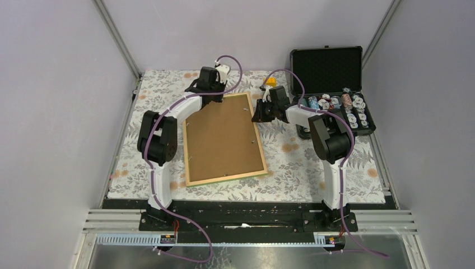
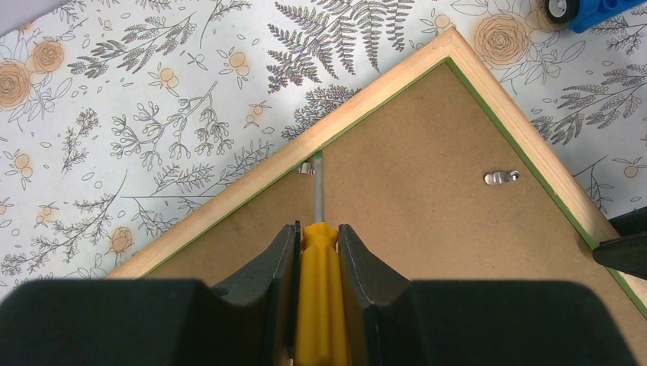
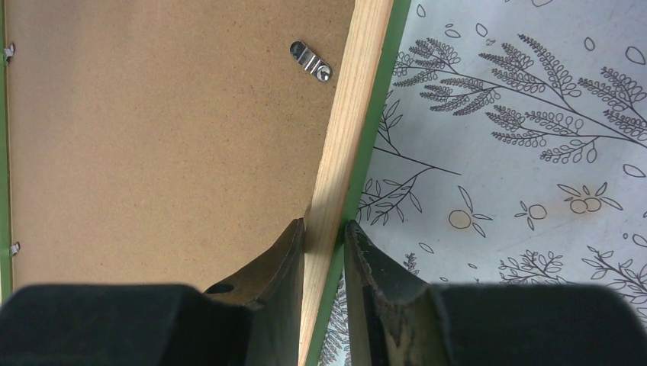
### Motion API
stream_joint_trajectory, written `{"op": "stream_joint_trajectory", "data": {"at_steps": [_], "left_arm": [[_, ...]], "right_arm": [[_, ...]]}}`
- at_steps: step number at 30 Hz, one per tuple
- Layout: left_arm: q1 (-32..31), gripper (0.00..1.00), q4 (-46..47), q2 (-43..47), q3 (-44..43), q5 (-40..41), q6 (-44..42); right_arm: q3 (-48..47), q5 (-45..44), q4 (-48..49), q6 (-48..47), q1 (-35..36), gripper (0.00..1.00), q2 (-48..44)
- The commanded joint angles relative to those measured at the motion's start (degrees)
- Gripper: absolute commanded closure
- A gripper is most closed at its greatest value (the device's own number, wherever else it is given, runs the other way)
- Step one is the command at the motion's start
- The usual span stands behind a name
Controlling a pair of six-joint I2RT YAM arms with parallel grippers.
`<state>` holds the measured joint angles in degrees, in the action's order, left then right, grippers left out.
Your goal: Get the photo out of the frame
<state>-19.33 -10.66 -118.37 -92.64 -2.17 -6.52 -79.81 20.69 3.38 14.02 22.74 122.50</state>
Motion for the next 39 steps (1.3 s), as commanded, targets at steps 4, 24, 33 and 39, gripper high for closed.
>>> {"op": "stream_joint_trajectory", "data": {"at_steps": [4, 24, 33, 39], "left_arm": [[0.7, 1.00, 1.8, 3.2, 2.2, 2.6, -2.0], [1.6, 1.00, 1.5, 6.3, 5.4, 5.6, -3.0], [1.6, 1.00, -0.2, 7.1, 6.7, 0.8, -4.5], [1.5, 1.00, -0.8, 6.8, 6.8, -2.1, -5.1]], "right_arm": [[1.7, -0.6, -6.6, -1.5, 0.2, 0.84, 1.3], [1.6, -1.4, -6.6, -1.4, 0.2, 0.86, 1.4], [1.3, -1.6, -6.7, -1.4, 0.2, 0.86, 1.6], [1.3, -1.5, -6.7, -1.3, 0.2, 0.86, 1.7]]}}
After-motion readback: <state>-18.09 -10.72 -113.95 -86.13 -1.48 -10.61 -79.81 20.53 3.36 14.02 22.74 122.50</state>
